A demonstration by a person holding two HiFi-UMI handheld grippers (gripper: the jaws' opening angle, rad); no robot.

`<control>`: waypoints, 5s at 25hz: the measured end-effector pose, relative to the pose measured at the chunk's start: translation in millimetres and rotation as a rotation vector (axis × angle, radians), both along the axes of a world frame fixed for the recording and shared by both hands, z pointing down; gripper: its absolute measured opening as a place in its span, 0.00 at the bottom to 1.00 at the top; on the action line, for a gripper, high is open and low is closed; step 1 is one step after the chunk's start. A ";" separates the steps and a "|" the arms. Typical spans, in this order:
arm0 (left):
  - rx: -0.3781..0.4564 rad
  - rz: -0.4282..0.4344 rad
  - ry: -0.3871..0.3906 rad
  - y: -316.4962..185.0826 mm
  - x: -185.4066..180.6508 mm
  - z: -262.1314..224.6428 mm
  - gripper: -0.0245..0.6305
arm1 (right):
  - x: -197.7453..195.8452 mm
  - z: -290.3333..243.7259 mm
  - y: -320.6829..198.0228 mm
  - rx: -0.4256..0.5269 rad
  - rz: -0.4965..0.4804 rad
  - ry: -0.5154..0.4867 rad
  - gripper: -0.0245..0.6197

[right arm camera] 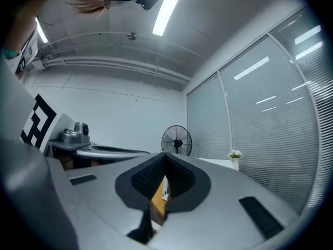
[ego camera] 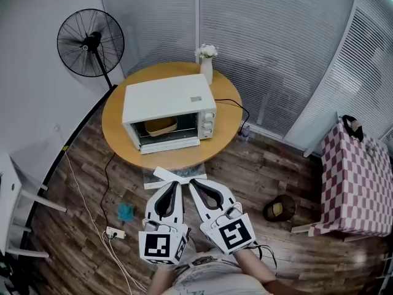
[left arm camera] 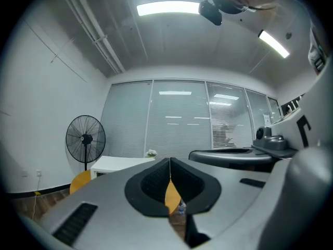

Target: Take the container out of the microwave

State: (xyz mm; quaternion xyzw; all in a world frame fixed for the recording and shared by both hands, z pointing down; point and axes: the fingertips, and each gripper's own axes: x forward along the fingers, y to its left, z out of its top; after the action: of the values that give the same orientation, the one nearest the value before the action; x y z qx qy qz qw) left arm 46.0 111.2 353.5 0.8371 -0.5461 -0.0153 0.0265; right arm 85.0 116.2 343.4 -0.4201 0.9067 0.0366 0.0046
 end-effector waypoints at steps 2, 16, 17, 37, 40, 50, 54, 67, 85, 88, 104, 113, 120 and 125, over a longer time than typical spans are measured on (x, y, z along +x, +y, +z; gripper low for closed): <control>0.001 0.016 -0.004 -19.2 -8.8 -0.6 0.06 | -10.2 -0.5 -18.5 0.002 0.015 0.007 0.03; -0.041 0.060 -0.008 -90.8 -76.7 9.7 0.06 | -82.3 12.1 -92.0 -0.064 0.036 0.005 0.03; -0.044 0.064 -0.010 -94.3 -80.3 11.3 0.06 | -87.2 13.2 -95.5 -0.064 0.036 0.008 0.03; -0.051 0.012 -0.005 -187.9 -92.1 9.2 0.06 | -104.6 13.7 -194.1 -0.064 -0.043 0.035 0.03; -0.033 -0.007 -0.027 -208.6 -89.9 0.9 0.06 | -105.1 10.0 -215.5 -0.065 -0.076 0.020 0.03; -0.058 -0.053 -0.033 -255.8 -70.1 11.7 0.06 | -84.0 19.4 -262.0 -0.084 -0.126 0.005 0.03; -0.076 -0.070 -0.015 -263.0 -64.1 20.9 0.06 | -77.5 26.4 -268.0 -0.082 -0.144 0.028 0.03; -0.103 -0.029 -0.042 -278.1 -85.2 28.7 0.06 | -90.2 39.8 -287.3 -0.134 -0.064 0.014 0.03; -0.134 0.046 -0.036 -275.3 -127.7 40.9 0.06 | -137.5 64.9 -285.6 -0.170 0.001 0.071 0.03; -0.149 0.043 -0.036 -272.9 -133.0 46.4 0.06 | -142.7 81.5 -282.9 -0.198 -0.016 0.090 0.03; -0.226 0.020 -0.033 -266.7 -155.0 71.3 0.06 | -142.9 186.1 -286.8 -0.379 -0.007 0.227 0.03; -0.285 -0.007 -0.027 -262.1 -170.7 93.4 0.06 | -153.1 220.9 -291.7 -0.446 -0.030 0.278 0.03; -0.323 0.014 -0.021 -260.8 -169.4 109.1 0.06 | -158.2 236.4 -301.0 -0.460 -0.035 0.320 0.03; -0.329 0.023 -0.024 -264.0 -169.9 111.5 0.06 | -156.7 244.6 -309.0 -0.446 -0.023 0.426 0.03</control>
State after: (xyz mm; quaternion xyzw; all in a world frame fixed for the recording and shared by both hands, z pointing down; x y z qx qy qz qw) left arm -123.9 -152.9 464.9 0.8278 -0.5319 0.0849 0.1570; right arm -71.7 -192.9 588.1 -0.3834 0.8777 -0.0761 -0.2773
